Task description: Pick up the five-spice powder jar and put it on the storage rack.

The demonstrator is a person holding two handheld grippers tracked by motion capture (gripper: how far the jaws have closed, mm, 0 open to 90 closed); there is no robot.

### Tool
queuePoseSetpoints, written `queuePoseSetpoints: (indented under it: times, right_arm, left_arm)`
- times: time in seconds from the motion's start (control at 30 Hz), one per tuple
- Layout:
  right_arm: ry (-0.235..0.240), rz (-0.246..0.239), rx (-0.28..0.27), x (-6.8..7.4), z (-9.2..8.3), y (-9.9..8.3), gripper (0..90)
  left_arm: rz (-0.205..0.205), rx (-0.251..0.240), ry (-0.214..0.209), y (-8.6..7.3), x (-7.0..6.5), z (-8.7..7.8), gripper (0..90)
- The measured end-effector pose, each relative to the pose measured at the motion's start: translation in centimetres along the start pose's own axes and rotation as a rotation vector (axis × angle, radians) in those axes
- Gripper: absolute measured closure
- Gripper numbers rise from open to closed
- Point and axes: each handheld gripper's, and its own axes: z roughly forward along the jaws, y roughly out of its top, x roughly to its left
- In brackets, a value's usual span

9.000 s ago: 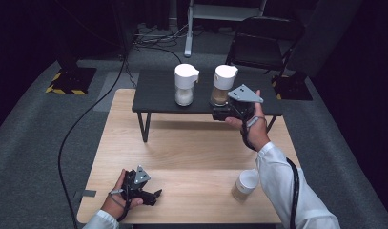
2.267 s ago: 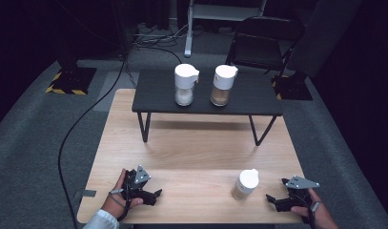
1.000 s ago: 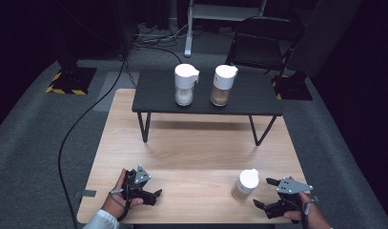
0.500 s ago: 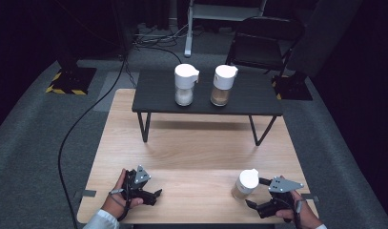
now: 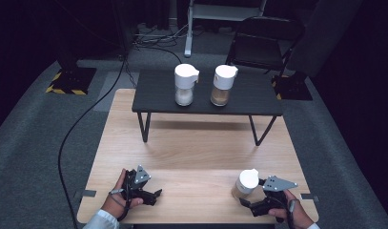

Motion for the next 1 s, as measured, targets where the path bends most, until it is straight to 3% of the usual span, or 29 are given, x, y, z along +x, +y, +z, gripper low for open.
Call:
queuePoseSetpoints:
  times: [0.23, 0.43, 0.7, 0.83, 1.0]
  right_arm:
    - [-0.020, 0.094, -0.078, 0.6, 0.2, -0.9, 11.6]
    - [-0.049, 0.130, -0.147, 1.9, 0.4, -1.8, 19.7]
    - [-0.113, 0.114, -0.177, 3.4, 0.8, -2.1, 26.5]
    - [-0.132, 0.091, -0.188, 3.7, 0.8, -2.2, 28.6]
    - [-0.155, 0.098, -0.199, 3.9, 0.6, -2.2, 29.8]
  left_arm:
    - [0.000, 0.000, 0.000, 0.0, 0.0, 0.0, 0.3]
    - [0.000, 0.000, 0.001, 0.0, 0.0, 0.0, 0.4]
    - [0.000, 0.000, 0.001, 0.0, 0.0, 0.0, 0.4]
    - [0.001, 0.000, 0.002, 0.0, 0.0, 0.0, 0.5]
    - [0.001, 0.000, 0.002, 0.0, 0.0, 0.0, 0.5]
